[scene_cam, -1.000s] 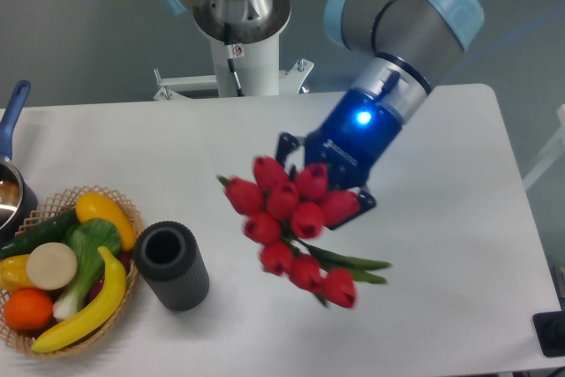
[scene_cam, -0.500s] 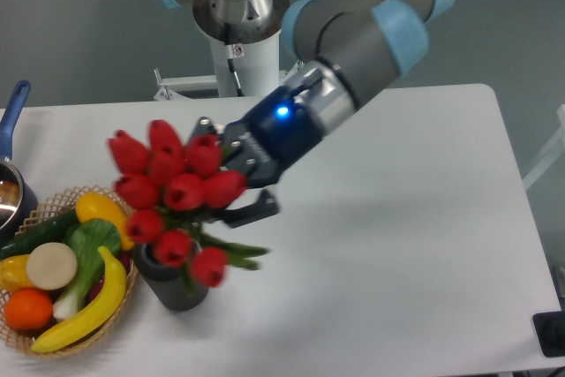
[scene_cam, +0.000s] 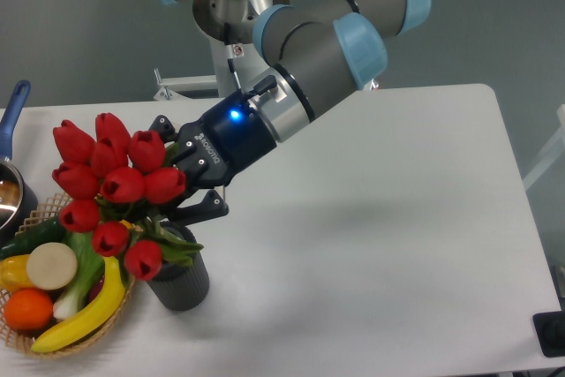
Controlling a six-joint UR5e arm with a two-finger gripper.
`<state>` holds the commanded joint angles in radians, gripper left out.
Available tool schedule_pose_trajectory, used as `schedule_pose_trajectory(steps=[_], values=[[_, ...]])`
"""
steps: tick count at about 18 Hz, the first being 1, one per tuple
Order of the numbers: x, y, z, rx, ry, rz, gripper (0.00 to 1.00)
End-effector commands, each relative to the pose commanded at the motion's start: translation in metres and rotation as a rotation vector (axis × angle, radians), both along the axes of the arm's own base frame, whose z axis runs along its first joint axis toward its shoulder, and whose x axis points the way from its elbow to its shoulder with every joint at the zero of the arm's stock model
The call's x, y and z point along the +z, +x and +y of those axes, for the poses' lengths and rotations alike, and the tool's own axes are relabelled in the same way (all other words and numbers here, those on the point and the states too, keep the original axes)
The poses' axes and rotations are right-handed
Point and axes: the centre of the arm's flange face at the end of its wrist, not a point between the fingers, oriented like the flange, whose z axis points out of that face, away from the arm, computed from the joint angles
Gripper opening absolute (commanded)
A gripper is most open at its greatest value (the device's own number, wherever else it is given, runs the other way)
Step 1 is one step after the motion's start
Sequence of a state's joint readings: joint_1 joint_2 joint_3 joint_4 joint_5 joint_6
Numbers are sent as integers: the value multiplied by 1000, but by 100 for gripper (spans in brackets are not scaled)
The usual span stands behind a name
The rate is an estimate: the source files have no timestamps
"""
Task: Insert the flowers into the vase
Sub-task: 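Lower the tulip stems down into the dark grey vase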
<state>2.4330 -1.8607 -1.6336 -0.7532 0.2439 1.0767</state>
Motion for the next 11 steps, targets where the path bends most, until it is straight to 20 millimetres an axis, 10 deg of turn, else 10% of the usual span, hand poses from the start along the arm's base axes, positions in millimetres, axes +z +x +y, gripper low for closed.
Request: schedule_pose_trajectory(steps=[11], values=[[-50,8,-3,-31,-1,16,24]])
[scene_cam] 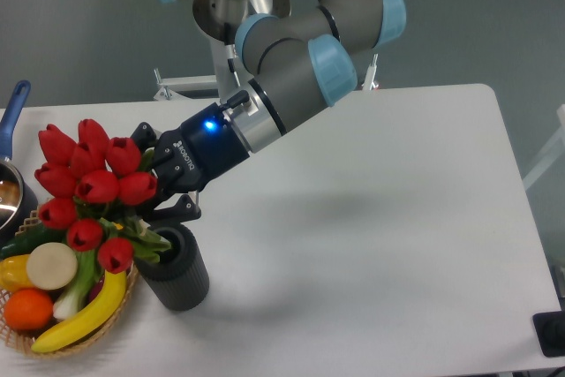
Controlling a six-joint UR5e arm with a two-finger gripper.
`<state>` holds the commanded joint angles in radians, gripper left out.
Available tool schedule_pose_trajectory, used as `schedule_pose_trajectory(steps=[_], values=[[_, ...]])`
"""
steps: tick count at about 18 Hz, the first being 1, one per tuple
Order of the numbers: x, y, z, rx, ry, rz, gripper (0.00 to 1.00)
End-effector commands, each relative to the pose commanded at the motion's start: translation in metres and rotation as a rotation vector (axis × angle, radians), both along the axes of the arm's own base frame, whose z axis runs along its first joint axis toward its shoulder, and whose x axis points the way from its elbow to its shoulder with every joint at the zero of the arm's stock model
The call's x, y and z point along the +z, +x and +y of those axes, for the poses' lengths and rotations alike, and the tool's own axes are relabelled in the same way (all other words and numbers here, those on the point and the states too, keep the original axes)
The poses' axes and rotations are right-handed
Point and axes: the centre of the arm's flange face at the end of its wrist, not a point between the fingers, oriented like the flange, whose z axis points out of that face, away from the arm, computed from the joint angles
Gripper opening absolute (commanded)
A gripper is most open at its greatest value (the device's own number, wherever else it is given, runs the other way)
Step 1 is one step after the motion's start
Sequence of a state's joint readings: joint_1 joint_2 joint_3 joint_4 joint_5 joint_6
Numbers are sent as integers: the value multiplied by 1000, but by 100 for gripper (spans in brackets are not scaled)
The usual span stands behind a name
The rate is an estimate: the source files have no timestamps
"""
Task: Insert the flowers into the vase
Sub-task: 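Lower the tulip stems down into the dark grey vase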
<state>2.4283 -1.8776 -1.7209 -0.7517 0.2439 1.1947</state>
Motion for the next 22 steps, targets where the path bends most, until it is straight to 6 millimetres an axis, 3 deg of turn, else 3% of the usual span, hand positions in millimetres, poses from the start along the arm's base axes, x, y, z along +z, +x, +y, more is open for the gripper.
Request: schedule_pose_trajectory(steps=[6,10,12,15,22], values=[[-67,-10,-3,-15,-10,5,28],[-80,-12,-2,-16,-21,0,37],[-86,-14,-2,-15,-29,-7,54],[-94,-13,-6,-10,-43,-18,70],[-115,-16,-24,20,-87,-48,99]])
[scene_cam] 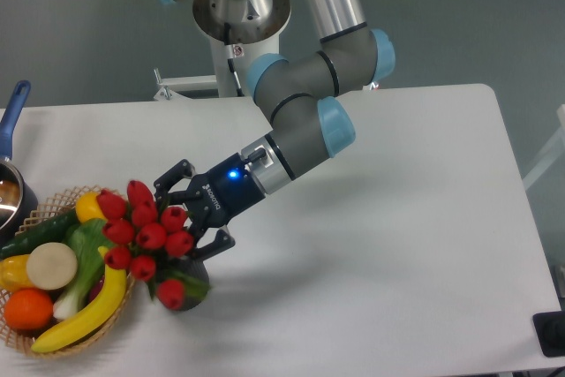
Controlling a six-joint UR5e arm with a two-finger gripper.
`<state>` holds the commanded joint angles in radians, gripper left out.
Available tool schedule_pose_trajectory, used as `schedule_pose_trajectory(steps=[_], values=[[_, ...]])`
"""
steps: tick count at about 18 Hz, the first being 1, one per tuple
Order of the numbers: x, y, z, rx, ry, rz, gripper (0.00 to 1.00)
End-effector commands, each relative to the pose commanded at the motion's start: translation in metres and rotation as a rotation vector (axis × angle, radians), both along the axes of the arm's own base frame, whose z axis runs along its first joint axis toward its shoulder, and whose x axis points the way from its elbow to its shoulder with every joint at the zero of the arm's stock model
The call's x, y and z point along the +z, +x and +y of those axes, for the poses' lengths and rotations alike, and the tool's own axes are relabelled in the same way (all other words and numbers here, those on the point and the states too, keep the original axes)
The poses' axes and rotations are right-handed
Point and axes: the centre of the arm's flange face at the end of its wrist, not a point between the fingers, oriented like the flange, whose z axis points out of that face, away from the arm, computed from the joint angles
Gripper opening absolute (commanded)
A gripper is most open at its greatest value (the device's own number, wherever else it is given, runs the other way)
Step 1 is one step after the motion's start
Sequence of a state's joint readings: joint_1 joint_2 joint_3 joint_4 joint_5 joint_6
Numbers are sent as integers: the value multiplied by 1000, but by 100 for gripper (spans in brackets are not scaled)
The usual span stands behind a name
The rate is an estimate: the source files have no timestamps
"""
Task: Insert the flowers into the vase
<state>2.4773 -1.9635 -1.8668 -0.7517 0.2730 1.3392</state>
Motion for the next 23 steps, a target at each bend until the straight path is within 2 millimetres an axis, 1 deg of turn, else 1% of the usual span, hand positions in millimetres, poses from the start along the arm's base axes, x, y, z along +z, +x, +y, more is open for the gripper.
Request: schedule_pose_trajectory(steps=[4,7,10,14,16,19,20,22,23], values=[[-7,-13,-14,34,-12,-8,100],[-2,-12,-23,47,-21,0,100],[10,-21,-39,84,-30,22,100],[39,-39,-68,156,-21,42,100],[52,-55,-89,221,-51,59,100],[49,-82,-118,327,-197,142,100],[53,-93,-131,373,-254,183,100],[56,-114,-149,449,-328,200,100],[62,-128,-159,491,-361,226,100]])
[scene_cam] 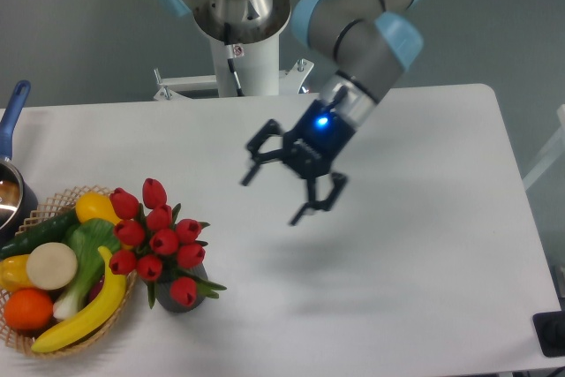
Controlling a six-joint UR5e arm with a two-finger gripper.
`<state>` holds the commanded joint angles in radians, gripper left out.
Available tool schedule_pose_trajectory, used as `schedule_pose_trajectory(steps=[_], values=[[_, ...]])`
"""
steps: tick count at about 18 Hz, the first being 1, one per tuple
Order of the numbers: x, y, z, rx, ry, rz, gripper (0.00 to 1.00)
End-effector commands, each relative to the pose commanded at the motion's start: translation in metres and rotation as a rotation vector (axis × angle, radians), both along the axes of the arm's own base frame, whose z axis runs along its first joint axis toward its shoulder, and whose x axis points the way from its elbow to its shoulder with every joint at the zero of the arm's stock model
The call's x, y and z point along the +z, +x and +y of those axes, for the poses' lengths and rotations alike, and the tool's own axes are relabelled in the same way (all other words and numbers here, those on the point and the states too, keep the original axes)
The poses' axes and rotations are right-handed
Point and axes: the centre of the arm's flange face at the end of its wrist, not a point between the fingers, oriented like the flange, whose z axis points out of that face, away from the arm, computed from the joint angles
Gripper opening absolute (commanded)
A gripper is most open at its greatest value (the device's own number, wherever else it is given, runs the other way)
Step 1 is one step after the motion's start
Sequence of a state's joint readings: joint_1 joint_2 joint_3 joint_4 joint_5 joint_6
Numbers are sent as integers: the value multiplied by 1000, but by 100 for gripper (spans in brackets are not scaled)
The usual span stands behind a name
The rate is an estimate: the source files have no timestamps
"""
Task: Insert the flowers into the vase
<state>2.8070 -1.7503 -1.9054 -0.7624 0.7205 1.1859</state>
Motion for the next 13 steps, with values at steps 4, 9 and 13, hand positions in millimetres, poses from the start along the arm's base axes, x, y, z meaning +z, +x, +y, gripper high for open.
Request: schedule_pose_trajectory(steps=[4,9,13], values=[[-3,-27,-24,94,-183,84,100],[-35,-34,-47,171,-527,153,100],[-42,-17,-32,136,-638,203,100]])
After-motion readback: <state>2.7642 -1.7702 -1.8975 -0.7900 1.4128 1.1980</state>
